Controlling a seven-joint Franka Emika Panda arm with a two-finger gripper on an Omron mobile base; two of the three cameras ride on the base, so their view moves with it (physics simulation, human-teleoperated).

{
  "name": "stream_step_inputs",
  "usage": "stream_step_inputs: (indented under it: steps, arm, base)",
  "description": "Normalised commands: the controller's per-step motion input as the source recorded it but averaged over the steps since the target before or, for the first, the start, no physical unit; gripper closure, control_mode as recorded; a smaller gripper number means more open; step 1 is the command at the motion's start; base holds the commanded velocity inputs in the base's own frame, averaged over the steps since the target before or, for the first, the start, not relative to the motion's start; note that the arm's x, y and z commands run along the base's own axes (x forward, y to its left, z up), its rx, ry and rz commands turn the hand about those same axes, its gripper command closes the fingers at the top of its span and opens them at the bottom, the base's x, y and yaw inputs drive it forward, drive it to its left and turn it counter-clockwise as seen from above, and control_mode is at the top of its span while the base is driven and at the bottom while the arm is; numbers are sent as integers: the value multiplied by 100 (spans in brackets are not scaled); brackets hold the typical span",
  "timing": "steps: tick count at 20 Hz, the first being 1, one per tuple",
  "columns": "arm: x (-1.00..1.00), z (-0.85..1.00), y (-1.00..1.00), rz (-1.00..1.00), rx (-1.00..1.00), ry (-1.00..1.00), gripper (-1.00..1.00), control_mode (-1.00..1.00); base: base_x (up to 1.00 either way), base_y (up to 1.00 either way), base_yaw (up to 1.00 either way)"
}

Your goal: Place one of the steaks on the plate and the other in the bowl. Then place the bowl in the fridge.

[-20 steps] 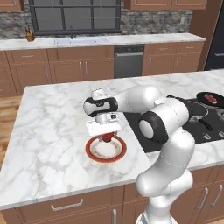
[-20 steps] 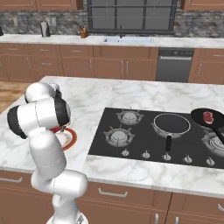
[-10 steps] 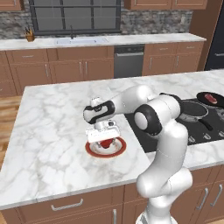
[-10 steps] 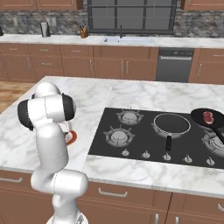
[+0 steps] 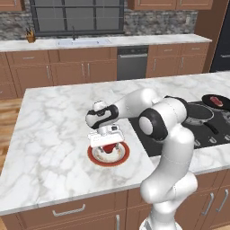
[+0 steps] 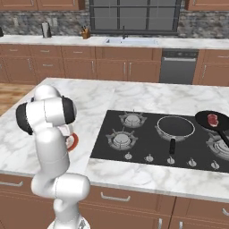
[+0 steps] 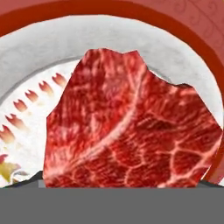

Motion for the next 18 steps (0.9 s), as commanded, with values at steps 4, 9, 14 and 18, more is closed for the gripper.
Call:
stream_step_inputs:
  steps: [4, 9, 14, 18]
  arm:
    - [-69, 66, -12, 0, 6, -27, -100, -100]
    - [-43, 50, -7, 0, 1, -25, -100, -100]
    - [-32, 48, -50, -3, 2, -25, -100, -100]
    - [-72, 91, -100, -5, 15, -34, -100, -100]
  base:
    - [0, 0, 0]
    - [0, 0, 0]
    - [0, 0, 0]
    - [0, 0, 0]
